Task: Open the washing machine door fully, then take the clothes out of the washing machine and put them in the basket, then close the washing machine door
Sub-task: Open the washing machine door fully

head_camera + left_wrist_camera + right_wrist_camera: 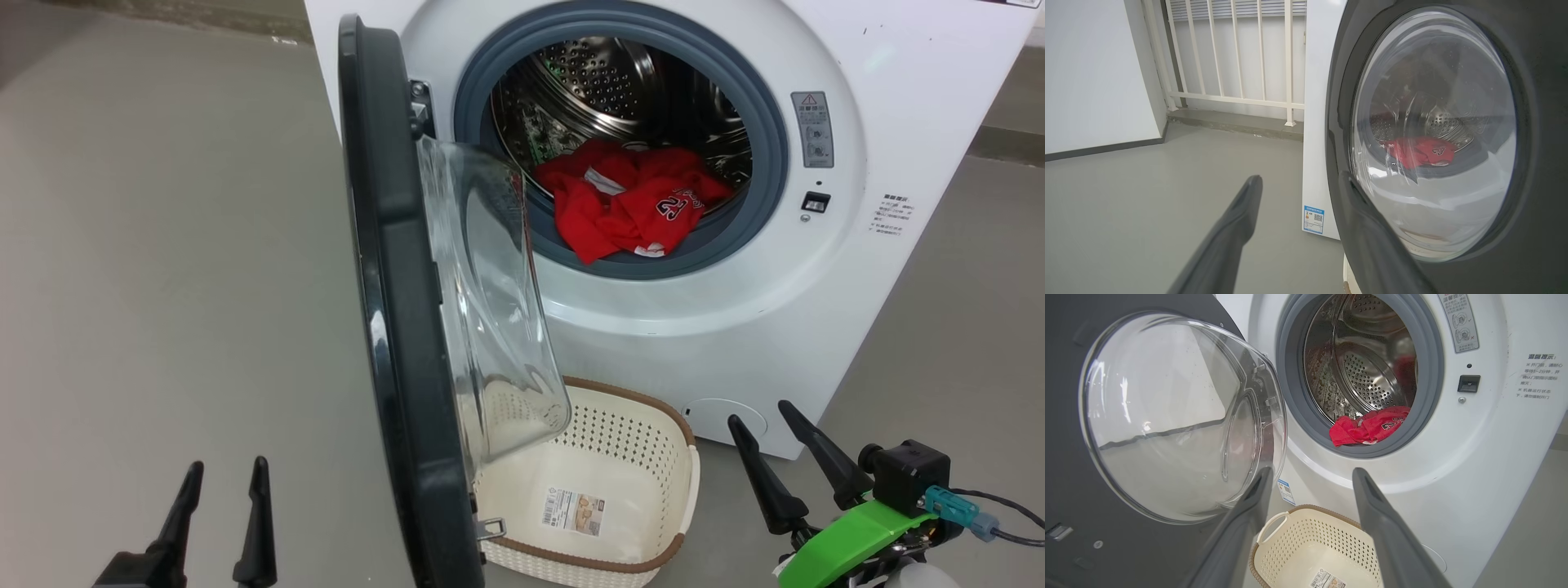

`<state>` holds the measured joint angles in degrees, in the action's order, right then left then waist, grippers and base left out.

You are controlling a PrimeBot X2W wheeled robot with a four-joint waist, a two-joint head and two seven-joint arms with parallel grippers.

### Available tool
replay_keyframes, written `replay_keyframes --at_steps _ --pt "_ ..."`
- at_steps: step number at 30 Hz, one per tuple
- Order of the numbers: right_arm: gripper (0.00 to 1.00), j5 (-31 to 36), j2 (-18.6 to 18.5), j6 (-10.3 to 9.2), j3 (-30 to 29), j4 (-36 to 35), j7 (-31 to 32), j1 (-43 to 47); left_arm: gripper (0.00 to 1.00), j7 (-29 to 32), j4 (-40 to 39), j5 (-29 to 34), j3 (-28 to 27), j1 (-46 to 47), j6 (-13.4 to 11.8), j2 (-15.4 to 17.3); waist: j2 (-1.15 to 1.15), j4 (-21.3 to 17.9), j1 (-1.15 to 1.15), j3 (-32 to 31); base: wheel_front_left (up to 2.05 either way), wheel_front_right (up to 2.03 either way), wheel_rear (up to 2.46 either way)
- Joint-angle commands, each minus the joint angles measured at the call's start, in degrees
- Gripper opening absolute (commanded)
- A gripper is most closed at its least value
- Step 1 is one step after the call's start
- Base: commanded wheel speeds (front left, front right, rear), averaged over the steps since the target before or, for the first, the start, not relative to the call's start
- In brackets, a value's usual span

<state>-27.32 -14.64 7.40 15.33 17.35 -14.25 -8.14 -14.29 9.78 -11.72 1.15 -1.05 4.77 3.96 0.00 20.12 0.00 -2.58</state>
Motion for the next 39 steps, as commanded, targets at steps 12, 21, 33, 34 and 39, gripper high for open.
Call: replay_keyframes --at_steps 12,21,33,34,39 --pt "1.00 -0.01 -0.04 0.09 0.42 -1.21 -0.74 -0.23 0.00 -0.71 -3.80 1.21 -2.91 2.59 0.14 1.62 0.00 0.12 0.00 0.16 0.00 0.00 0.00" --pt "1.00 0.04 0.45 0.09 -0.01 -1.38 -0.74 0.02 0.00 -0.71 -13.06 1.78 -3.38 4.45 0.30 1.69 0.00 -0.14 0.00 0.15 0.00 0.00 0.00" --pt "1.00 -0.13 0.80 0.09 -0.17 -1.65 -0.74 0.12 0.00 -0.71 -32.25 2.73 4.08 4.58 1.85 1.04 0.00 -0.90 0.00 0.00 0.00 0.00 0.00" --pt "1.00 -0.15 0.80 0.09 -0.13 -1.62 -0.74 0.10 0.00 -0.71 -33.09 2.69 5.29 4.25 1.99 1.10 0.00 -0.96 0.00 0.02 0.00 0.00 0.00" --pt "1.00 -0.14 0.92 0.09 0.09 -1.48 -0.74 -0.05 0.00 -0.71 -35.08 1.40 11.80 3.15 2.45 1.57 0.00 -1.32 0.00 0.20 0.00 0.00 0.00"
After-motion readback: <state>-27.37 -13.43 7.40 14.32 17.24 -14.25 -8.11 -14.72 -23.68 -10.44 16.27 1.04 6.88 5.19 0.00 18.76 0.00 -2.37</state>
